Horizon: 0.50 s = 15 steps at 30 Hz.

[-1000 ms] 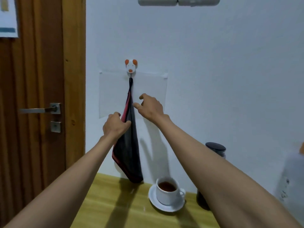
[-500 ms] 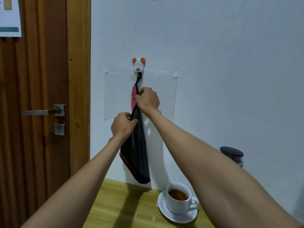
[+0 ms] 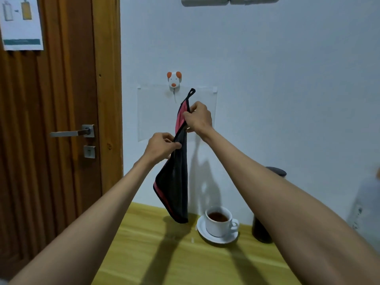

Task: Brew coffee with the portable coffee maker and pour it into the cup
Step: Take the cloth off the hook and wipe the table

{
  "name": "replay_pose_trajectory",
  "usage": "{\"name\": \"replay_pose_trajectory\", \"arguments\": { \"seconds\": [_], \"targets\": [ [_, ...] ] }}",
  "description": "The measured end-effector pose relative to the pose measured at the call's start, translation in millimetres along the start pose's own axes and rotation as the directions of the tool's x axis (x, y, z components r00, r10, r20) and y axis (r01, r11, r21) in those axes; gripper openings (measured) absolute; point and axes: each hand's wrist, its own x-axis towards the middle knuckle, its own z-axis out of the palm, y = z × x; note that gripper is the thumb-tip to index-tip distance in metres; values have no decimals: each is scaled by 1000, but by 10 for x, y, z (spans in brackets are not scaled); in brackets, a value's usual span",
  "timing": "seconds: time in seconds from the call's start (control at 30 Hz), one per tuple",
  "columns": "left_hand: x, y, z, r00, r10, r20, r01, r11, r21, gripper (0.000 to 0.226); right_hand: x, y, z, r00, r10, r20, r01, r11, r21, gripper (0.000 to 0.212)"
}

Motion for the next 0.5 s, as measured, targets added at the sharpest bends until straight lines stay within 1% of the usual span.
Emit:
{"name": "replay_pose_trajectory", "arguments": {
  "seconds": [0.1, 0.2, 0.27, 0.33, 0.4, 0.43, 0.5],
  "targets": [
    [-246, 72, -79, 985, -62, 158, 65, 998, -16, 14, -198, 41, -141, 992, 88, 91, -94, 994, 62, 11],
    [-455, 79, -114, 938, -137, 317, 153, 988, -25, 11, -369, 123, -204, 972, 142, 188, -154, 987, 47, 14],
    [-587, 23, -87, 909, -182, 375, 206, 978, -24, 16, -521, 216, -220, 953, 186, 241, -201, 979, 43, 16],
    [-692, -96, -8, 887, -225, 403, 256, 966, -24, 31, -676, 326, -215, 936, 222, 272, -241, 970, 37, 22],
    [-797, -277, 124, 885, -250, 394, 278, 961, -15, 42, -850, 444, -223, 923, 234, 307, -252, 967, 21, 32],
    [-843, -388, 205, 899, -242, 366, 264, 965, -10, 42, -932, 501, -234, 917, 226, 330, -245, 969, 19, 33],
    [-928, -642, 372, 945, -199, 258, 201, 979, 18, 34, -1088, 604, -268, 897, 205, 392, -226, 974, 6, 28]
  ]
}}
